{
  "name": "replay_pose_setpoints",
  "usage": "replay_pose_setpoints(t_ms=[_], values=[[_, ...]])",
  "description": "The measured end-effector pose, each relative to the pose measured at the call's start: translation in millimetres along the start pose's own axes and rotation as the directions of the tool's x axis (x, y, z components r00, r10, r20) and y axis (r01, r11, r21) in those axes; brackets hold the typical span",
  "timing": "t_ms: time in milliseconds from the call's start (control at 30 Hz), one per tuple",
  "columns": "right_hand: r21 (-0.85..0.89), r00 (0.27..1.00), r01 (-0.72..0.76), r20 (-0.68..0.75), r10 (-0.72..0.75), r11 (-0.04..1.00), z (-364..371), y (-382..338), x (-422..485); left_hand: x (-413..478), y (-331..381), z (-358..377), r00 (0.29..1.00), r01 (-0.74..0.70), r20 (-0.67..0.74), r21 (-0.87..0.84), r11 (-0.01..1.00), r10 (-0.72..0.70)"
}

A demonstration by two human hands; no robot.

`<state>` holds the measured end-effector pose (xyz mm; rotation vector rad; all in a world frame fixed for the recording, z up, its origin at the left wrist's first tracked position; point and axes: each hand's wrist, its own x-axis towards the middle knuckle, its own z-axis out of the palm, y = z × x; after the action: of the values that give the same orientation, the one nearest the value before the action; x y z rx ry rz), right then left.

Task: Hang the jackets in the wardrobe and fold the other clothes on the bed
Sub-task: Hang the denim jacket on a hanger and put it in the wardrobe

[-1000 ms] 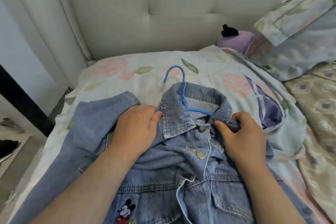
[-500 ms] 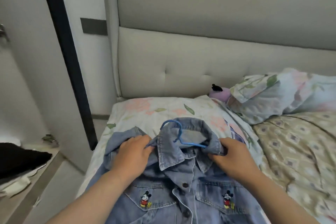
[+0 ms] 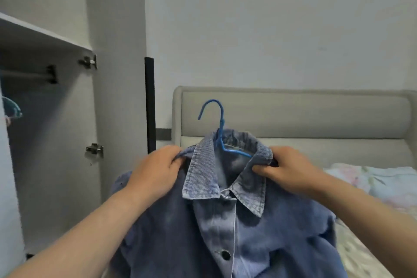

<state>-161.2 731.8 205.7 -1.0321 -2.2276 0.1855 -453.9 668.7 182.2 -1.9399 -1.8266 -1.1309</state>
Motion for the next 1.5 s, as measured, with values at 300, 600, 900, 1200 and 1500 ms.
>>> replay_pose_setpoints(t_ms=[300,600,900,1200,1500], values=[[0.113,0.974,0.12,-0.207,-0.095,0.986,-113,-93,9,12,27,-153,0.985,-0.037,-0.174,-0.156,0.987,0.009],[0.176,0.925,0.256,-0.331,-0.188,0.951,-133,-144,2,16,84,-206,0.96,-0.269,-0.061,0.067,0.961,0.273],[0.134,0.938,0.334,-0.145,-0.315,0.933,-139,-164,4,25,87,-215,0.948,-0.113,-0.277,0.173,0.979,0.158],[0.13,0.959,0.145,0.225,-0.172,0.981,-139,-149,10,32,65,-219,0.911,0.069,-0.409,0.295,0.953,0.061],[0.561,0.91,-0.173,0.406,-0.088,0.809,-131,-110,2,51,40,-222,0.935,0.02,-0.351,0.207,0.978,0.056]])
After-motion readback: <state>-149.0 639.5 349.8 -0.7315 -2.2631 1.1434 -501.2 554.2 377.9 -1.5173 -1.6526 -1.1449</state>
